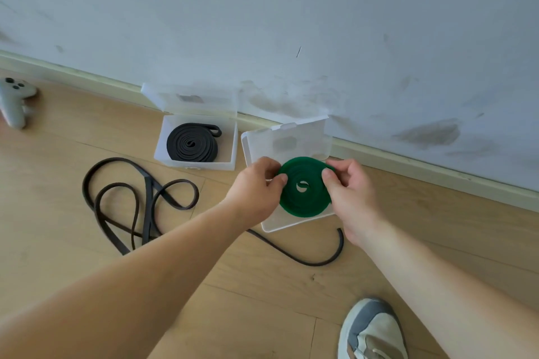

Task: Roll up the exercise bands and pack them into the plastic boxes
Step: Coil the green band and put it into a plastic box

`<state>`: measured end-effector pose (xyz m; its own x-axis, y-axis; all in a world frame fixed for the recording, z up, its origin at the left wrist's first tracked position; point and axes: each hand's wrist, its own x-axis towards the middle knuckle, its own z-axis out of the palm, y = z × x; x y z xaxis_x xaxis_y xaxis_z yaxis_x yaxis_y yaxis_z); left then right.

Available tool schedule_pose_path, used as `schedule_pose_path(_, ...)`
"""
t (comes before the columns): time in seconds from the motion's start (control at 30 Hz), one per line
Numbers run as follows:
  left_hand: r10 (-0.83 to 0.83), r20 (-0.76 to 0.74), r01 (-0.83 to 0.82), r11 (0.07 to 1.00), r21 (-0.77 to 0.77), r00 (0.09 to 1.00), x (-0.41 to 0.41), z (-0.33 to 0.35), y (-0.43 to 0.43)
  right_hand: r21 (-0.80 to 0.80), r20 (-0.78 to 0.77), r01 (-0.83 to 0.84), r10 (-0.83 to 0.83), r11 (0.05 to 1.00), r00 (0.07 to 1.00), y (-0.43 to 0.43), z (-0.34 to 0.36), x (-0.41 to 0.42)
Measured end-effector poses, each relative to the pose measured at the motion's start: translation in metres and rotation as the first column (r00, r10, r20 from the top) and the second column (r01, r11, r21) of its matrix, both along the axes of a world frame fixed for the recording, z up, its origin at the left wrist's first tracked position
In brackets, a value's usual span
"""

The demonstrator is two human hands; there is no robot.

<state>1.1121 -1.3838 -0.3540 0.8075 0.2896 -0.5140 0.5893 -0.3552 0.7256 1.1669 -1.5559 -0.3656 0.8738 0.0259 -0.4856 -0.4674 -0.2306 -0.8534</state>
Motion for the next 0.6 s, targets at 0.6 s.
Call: schedule_pose_path(0.6, -0.06, 0.176, 0.03, 0.986, 0.164, 0.983, -0.016, -0.031, -0.027, -0.408, -0.088, -0.527, 0.543, 0.745, 0.835, -0.013, -0.012, 0.004)
